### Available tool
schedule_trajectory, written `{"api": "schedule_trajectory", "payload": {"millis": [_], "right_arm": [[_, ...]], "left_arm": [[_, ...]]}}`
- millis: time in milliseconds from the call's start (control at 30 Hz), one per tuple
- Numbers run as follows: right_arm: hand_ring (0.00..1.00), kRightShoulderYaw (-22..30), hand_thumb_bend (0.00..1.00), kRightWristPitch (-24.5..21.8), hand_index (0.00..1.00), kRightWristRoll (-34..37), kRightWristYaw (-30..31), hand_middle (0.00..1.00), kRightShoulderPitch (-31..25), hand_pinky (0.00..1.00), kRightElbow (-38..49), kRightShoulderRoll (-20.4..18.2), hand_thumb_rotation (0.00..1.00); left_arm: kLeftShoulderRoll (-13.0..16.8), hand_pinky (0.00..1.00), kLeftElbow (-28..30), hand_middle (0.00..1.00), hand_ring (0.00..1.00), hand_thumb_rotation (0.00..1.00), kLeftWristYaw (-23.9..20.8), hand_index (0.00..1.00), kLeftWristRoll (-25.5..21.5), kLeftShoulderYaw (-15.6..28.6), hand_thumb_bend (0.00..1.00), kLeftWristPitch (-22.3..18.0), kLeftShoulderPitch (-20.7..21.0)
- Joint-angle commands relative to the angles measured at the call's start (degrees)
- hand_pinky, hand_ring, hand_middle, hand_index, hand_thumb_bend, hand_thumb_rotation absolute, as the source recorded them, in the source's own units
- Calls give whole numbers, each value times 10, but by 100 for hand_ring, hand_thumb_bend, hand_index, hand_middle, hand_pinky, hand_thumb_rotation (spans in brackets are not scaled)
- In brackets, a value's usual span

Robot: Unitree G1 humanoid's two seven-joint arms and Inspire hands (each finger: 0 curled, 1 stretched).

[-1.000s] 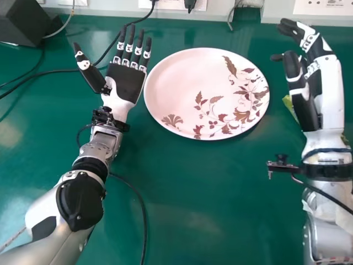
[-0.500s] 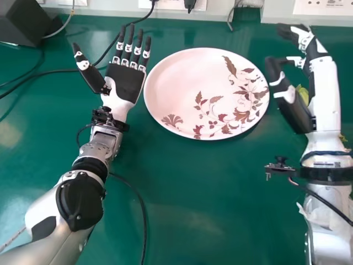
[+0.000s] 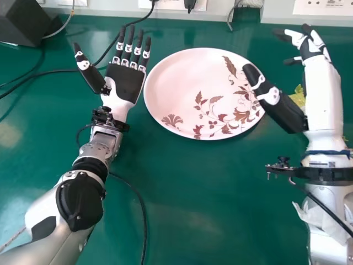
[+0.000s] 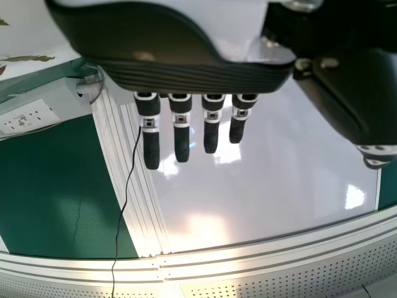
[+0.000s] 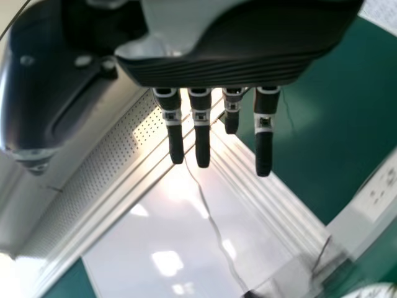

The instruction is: Pick up biscuit and place it in the plate

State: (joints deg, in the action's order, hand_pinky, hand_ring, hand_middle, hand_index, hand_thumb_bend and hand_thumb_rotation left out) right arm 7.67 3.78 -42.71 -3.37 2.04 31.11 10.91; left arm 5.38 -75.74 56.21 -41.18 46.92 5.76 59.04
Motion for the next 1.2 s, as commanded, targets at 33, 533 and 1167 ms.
{"api": "schedule_trajectory", "payload": {"millis": [33, 533, 1167], "right_arm": [[69, -3, 98, -8, 84, -31, -12, 82, -10, 61, 16, 9, 10], [69, -8, 98, -62, 83, -134, 7, 82, -18, 60, 41, 24, 10], [69, -41, 100, -190, 83, -322, 136, 81, -10, 61, 92, 5, 9]], "left_arm": [[6, 74, -4, 94, 87, 67, 5, 100, -1, 2, 97, 1, -8], [6, 79, -5, 94, 86, 66, 4, 100, -2, 3, 94, 2, -9], [7, 86, -5, 97, 90, 60, 2, 100, -2, 3, 98, 4, -9]]}}
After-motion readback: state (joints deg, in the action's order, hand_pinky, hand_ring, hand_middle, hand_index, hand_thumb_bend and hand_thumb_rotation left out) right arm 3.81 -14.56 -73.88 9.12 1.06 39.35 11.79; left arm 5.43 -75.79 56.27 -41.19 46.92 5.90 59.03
